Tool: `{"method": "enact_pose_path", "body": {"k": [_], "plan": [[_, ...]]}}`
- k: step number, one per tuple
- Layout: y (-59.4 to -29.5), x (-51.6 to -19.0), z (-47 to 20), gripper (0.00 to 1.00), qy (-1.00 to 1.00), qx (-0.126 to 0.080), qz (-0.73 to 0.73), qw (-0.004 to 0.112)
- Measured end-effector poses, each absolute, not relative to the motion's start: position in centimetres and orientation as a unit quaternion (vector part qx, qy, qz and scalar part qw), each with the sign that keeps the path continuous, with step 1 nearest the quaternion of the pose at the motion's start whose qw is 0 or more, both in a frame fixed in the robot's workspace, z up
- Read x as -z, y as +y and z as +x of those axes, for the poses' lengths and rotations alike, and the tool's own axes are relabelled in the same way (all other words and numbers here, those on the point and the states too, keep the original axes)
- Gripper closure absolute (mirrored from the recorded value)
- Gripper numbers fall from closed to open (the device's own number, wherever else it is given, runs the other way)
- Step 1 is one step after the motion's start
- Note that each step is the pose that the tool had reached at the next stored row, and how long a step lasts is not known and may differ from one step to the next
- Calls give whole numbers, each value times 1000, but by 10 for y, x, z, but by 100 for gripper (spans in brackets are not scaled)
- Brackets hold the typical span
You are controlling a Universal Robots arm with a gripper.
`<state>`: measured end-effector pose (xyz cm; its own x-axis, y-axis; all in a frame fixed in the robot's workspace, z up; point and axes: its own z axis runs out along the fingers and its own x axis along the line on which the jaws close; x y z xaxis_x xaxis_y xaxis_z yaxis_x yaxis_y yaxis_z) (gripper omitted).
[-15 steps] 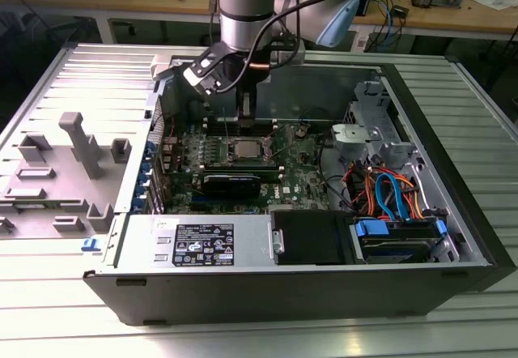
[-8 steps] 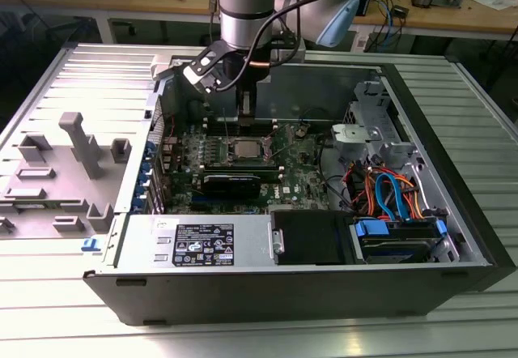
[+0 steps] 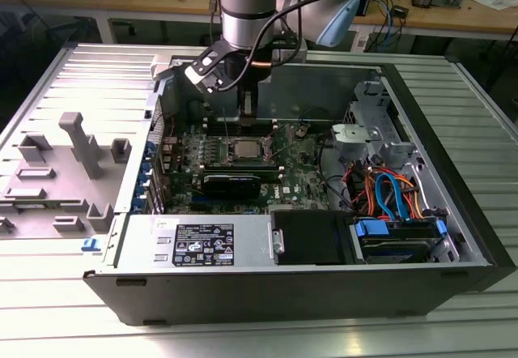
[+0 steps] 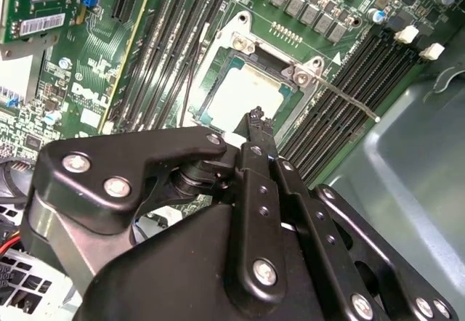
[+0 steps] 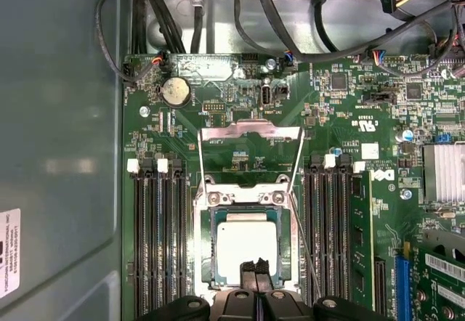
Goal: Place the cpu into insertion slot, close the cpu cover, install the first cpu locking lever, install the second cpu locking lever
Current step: 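Close the cpu cover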
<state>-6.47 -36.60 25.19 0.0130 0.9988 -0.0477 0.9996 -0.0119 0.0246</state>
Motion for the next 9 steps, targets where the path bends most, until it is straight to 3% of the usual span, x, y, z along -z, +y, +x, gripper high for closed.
{"method": "enact_pose_path", "body": {"k": [9], "plan": [[-366, -262, -55, 89, 702, 8, 711, 26]]}}
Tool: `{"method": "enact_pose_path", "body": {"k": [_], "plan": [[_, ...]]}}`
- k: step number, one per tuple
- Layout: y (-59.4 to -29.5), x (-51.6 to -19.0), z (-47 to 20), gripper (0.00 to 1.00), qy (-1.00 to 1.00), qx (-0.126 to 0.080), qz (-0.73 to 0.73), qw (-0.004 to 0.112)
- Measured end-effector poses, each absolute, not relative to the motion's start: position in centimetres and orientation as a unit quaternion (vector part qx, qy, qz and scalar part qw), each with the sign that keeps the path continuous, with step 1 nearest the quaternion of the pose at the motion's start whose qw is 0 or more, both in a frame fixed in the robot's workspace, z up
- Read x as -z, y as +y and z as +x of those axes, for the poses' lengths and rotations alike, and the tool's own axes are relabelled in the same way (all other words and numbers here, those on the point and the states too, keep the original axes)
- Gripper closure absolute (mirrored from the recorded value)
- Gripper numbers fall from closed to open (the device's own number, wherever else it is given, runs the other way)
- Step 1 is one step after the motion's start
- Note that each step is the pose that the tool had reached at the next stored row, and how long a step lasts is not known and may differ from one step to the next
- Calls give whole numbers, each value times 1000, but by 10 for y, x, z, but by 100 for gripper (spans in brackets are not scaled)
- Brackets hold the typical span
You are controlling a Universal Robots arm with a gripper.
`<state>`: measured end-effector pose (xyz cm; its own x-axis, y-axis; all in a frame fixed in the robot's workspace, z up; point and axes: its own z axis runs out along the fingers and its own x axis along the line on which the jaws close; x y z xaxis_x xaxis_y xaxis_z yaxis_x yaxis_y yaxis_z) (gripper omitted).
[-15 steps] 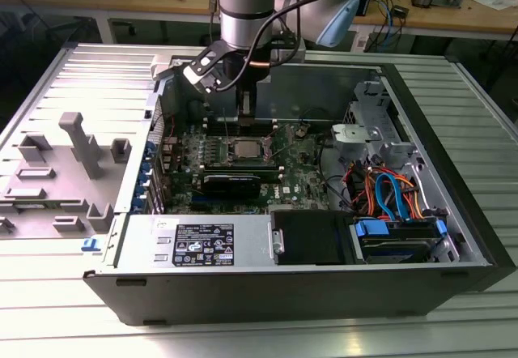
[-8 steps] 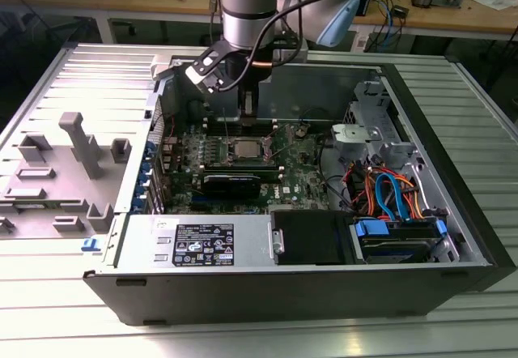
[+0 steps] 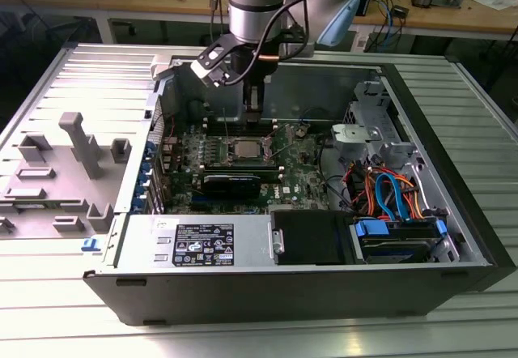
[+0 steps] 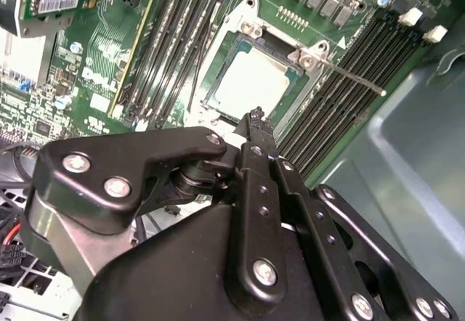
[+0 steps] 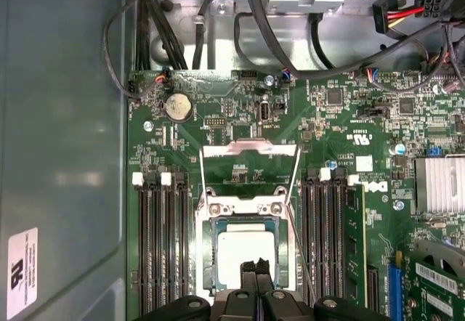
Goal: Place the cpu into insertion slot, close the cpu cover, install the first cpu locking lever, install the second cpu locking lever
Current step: 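Close the cpu cover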
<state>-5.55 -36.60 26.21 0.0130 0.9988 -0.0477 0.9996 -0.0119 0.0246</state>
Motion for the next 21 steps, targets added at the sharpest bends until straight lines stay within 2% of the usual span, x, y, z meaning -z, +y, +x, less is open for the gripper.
{"method": "enact_pose_path", "body": {"k": [21], "plan": [[-366, -270, -50, 89, 702, 8, 711, 25]]}}
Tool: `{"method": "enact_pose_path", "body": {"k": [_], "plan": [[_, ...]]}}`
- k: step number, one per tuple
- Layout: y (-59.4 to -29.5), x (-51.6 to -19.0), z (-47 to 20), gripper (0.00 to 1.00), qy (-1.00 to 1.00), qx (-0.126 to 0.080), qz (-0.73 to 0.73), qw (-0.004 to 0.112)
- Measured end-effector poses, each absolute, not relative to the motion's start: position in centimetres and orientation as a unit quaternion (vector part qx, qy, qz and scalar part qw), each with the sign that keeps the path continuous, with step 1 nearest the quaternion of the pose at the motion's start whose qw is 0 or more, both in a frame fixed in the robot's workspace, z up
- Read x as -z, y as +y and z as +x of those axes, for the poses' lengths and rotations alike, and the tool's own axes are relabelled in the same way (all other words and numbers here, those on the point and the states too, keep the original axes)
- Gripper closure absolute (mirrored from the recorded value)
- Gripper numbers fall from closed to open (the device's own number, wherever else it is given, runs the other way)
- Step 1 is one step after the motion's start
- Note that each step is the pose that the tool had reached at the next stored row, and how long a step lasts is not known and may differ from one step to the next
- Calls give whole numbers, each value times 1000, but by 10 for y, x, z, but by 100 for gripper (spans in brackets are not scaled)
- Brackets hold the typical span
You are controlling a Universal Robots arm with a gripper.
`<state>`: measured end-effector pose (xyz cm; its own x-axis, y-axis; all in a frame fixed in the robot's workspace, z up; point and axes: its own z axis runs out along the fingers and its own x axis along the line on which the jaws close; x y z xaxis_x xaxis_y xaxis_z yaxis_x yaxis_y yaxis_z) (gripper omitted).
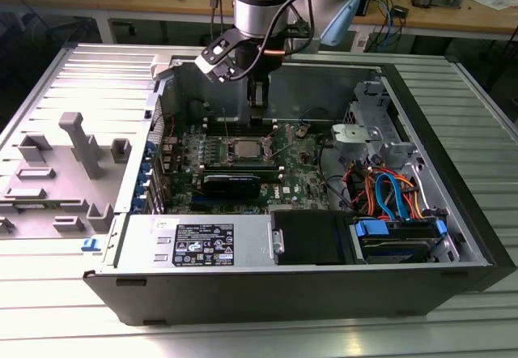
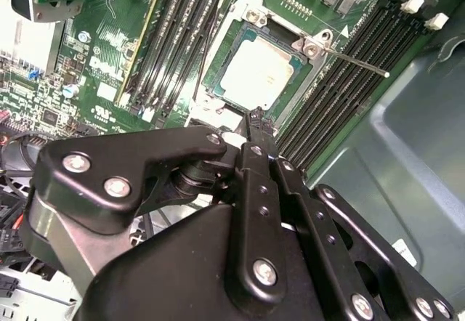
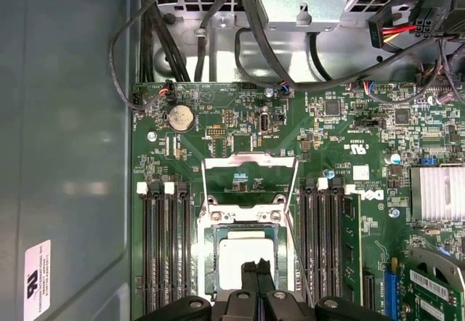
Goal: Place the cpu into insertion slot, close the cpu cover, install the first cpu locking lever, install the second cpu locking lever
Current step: 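Close the cpu cover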
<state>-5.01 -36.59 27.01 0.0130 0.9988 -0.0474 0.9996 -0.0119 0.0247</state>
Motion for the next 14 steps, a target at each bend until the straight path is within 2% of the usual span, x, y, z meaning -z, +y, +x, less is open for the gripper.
{"method": "enact_pose_path", "body": {"k": [14], "plan": [[-372, -270, -42, 89, 702, 8, 711, 26]]}}
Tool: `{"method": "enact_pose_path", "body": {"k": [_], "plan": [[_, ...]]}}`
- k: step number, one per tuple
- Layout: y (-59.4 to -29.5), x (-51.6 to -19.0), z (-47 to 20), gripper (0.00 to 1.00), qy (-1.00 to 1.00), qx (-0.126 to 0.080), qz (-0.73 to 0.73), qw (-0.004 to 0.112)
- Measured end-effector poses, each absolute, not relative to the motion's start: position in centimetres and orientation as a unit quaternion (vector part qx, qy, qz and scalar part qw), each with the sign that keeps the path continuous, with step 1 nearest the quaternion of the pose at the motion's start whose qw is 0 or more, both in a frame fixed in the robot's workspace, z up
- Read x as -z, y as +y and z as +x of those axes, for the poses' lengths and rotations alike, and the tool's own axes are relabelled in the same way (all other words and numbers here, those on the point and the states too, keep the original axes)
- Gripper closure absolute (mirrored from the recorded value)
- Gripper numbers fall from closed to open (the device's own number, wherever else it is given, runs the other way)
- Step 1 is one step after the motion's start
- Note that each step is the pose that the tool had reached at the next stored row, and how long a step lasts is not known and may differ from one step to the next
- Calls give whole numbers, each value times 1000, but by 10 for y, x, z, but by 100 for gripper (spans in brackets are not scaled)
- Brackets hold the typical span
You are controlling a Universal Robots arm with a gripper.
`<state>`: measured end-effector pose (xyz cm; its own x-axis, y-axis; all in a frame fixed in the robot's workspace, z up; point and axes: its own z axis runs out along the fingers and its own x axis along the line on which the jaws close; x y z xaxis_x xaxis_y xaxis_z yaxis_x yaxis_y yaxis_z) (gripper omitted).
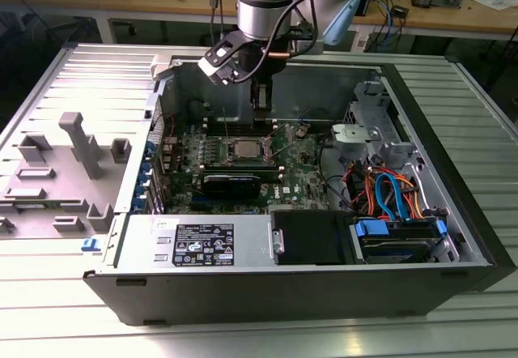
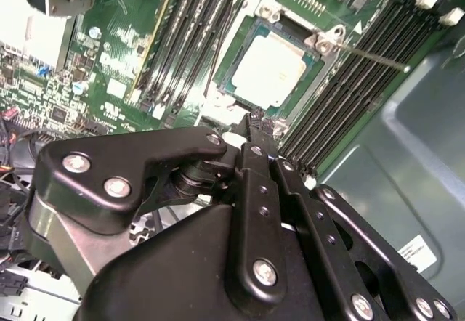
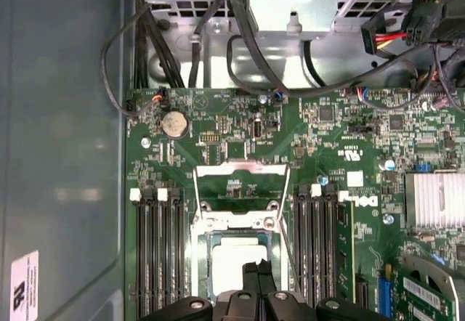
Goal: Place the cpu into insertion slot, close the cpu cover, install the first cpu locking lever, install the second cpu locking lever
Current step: 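Close the cpu cover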
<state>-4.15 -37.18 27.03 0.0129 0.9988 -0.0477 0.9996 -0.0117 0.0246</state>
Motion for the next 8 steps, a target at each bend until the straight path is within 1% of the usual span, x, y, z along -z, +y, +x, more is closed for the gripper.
{"method": "enact_pose_path", "body": {"k": [8], "plan": [[-372, -270, -25, 89, 702, 8, 711, 25]]}}
